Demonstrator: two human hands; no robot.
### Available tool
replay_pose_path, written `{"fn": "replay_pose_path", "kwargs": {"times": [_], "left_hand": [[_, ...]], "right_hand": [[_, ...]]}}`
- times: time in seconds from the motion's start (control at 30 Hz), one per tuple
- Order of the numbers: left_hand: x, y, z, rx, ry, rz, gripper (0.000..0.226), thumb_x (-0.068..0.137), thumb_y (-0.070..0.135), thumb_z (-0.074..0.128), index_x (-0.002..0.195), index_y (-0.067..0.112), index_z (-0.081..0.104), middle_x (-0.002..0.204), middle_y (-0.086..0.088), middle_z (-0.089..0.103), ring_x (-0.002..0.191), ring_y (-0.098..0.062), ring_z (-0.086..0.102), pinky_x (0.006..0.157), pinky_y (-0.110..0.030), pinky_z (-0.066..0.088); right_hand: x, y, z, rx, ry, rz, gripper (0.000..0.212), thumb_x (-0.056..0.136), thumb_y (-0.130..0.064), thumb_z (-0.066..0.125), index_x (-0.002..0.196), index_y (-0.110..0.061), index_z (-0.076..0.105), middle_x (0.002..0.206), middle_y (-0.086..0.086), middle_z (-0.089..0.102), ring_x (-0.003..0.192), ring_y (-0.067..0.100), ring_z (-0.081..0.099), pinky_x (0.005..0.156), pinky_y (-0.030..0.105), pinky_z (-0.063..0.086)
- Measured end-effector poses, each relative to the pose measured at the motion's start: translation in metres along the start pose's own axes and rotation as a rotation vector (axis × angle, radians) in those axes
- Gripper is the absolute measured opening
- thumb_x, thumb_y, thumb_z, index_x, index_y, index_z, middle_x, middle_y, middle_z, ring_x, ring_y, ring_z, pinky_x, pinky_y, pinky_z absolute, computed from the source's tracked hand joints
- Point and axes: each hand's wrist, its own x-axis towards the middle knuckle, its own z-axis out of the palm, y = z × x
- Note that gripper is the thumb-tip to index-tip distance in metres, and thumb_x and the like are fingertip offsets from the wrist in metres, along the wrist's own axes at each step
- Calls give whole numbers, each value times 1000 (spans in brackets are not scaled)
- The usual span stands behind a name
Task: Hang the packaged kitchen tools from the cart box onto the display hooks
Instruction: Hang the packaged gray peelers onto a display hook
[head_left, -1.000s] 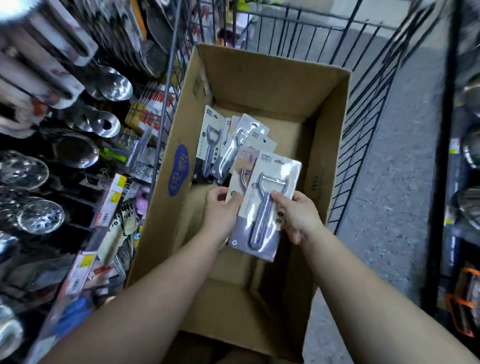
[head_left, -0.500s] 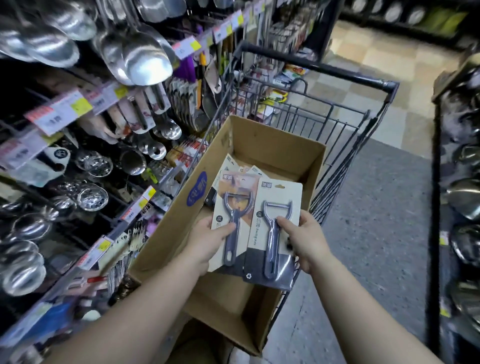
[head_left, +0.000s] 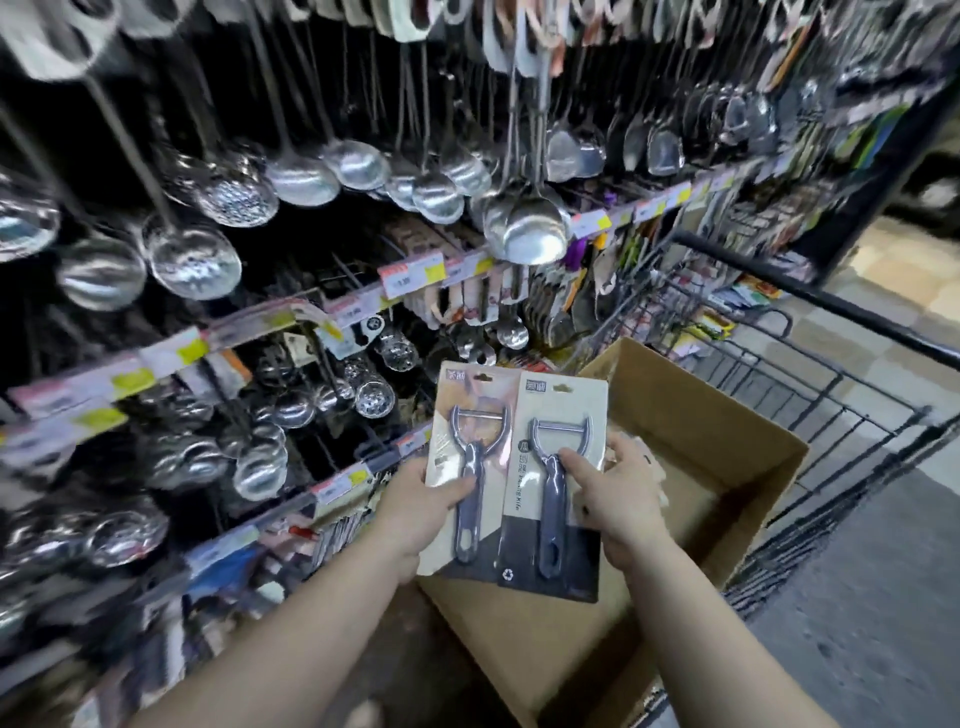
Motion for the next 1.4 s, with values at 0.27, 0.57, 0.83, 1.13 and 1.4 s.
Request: {"fn": "replay_pose_path", "kwargs": {"times": [0.27,0.57,0.83,1.13,1.4], "left_hand": [[-30,6,-110,-140,250,71,14,89,11,75,101,10,69,101,-10,77,92,-25,72,74,-31,55],[-72,9,-233,-195,420,143,35,72,30,85,102,17,73,98,-5,79,95,-31,74,93,-58,55],[-105,14,-325,-203,464,232,34,82,32,81,110,18,69,102,-2,78,94,-26,75,88,-53,58],[-140,22,-423,-239,557,327,18,91,20,74,108,20,70,102,1,79,97,-24,75,94,-52,56],[-158,60,-465,-275,602,440,20,91,16,73,109,10,67,101,-4,78,96,-28,74,90,-50,58]], "right_hand": [[-17,-25,120,-121,-230,-256,59,88,-10,70,136,-36,47,117,-18,64,97,-1,65,87,25,54],[-72,-46,241,-180,-468,-255,63,70,-46,74,122,-67,44,136,0,62,122,24,61,103,50,50],[-124,-68,322,-225,-543,-413,75,83,-30,74,146,-44,36,144,-6,54,126,15,57,104,42,51],[-177,-91,410,-261,-618,-556,73,84,-32,75,145,-41,36,134,-6,61,116,13,63,93,38,57],[-204,-132,450,-139,-614,-618,72,86,-20,74,142,-45,38,109,-6,73,96,11,71,88,43,59]]}}
